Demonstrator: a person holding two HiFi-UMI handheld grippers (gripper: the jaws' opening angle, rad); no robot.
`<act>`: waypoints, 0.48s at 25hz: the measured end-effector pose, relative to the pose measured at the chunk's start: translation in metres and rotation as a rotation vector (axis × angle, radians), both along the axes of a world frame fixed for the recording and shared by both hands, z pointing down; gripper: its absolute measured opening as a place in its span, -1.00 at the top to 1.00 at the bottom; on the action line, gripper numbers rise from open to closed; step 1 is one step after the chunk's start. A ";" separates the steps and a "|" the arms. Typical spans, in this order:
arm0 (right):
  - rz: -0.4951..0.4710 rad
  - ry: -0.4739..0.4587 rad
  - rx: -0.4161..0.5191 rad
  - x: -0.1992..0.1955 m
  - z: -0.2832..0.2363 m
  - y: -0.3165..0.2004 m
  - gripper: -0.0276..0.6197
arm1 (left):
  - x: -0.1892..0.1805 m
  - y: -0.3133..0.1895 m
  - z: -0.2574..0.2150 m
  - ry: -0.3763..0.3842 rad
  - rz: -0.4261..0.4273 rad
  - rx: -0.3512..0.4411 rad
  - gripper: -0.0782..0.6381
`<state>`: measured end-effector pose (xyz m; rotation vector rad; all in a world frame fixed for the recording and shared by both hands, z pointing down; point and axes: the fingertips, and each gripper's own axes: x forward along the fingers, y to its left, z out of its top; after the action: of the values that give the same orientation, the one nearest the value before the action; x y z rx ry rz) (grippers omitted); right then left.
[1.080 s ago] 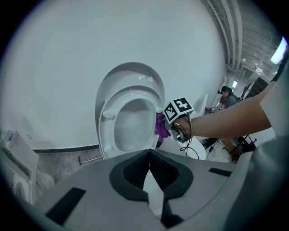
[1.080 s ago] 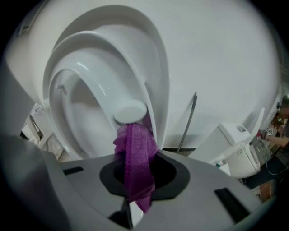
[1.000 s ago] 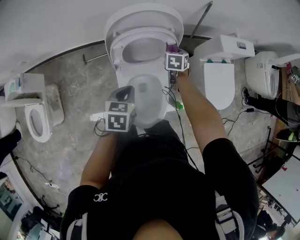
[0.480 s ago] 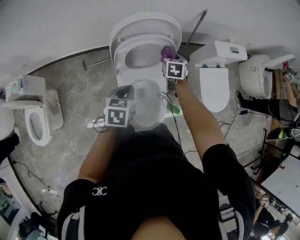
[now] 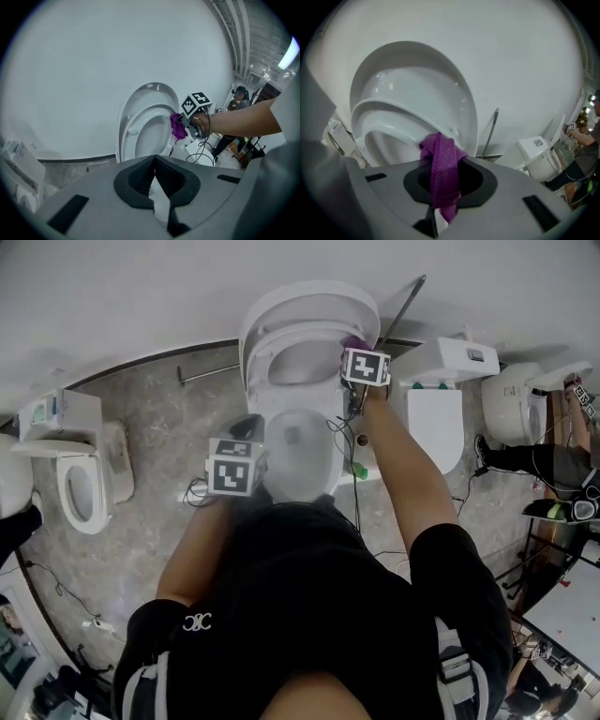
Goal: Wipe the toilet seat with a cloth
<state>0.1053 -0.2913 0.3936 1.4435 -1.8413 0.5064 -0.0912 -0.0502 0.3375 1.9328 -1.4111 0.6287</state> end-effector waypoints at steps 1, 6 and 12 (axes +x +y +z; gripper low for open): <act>0.007 0.014 0.002 0.000 -0.002 -0.001 0.72 | -0.003 0.001 0.001 0.000 0.000 -0.003 0.76; -0.016 0.044 0.038 -0.010 -0.012 0.000 0.72 | -0.012 -0.001 0.001 0.000 0.014 -0.001 0.76; -0.068 0.087 0.092 -0.028 -0.029 -0.001 0.72 | -0.022 -0.008 -0.004 -0.002 0.029 0.013 0.76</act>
<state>0.0776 -0.2919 0.3648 1.4351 -1.8582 0.3246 -0.1128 -0.0581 0.3333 1.9665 -1.3945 0.6367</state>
